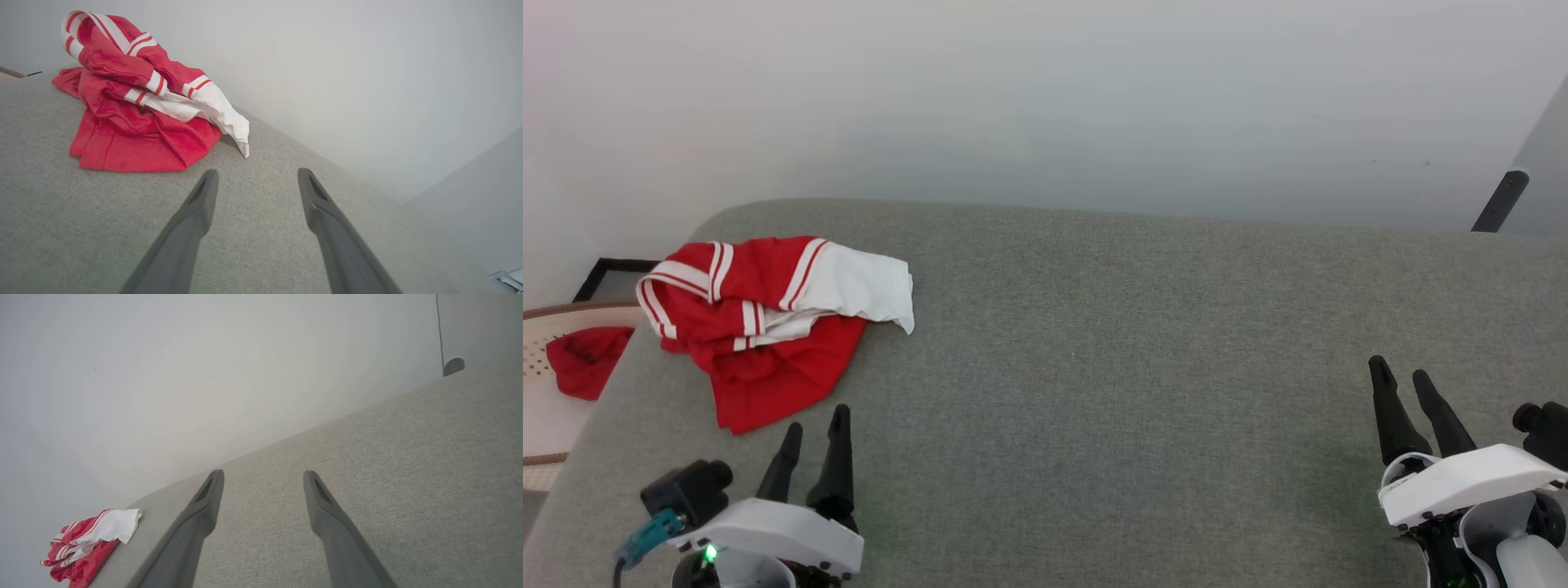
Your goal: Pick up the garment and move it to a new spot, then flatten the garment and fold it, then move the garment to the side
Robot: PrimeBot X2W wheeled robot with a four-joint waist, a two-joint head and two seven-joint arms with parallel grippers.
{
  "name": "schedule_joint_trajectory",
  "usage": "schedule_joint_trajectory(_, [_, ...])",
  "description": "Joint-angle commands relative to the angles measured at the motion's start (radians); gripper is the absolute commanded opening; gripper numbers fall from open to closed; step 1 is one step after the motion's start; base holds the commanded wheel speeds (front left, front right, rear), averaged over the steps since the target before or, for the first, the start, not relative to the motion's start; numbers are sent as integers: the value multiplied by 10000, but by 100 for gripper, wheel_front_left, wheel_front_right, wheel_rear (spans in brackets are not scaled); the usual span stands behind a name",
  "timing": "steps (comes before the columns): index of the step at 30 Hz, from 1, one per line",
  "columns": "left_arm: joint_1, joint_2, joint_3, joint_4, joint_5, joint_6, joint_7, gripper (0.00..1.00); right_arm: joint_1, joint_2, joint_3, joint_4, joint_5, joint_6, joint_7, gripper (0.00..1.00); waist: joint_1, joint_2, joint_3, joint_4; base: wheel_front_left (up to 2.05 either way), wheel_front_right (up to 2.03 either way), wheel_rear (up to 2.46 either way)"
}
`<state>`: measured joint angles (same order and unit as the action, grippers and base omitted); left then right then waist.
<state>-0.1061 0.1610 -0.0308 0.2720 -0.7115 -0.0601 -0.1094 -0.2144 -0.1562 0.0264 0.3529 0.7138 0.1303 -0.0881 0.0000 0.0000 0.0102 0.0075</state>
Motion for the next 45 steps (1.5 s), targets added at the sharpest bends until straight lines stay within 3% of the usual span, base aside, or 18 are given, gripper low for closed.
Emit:
schedule_joint_trajectory(1, [-285,108,-66,-55,430,45,-114,100,-199,-82,-52,-124,-512,3,-73,100,0,0,2,3,0,0,0])
schedule_joint_trajectory(16, [-319,254,-196,-258,2091,-61,-518,100,-48,110,-467,-409,-2721,4,-183,100,0,0,4,-16,0,0,0])
schedule_joint_trajectory(32, [-231,125,12,-172,2970,-476,-874,100,46,159,-847,-229,-4333,5,-299,100,0,0,-56,-27,0,0,0])
schedule_joint_trajectory(45, [-264,126,6,-38,4034,-605,-1147,100,-50,376,-1413,-36,-6511,6,-655,100,0,0,-21,-68,0,0,0])
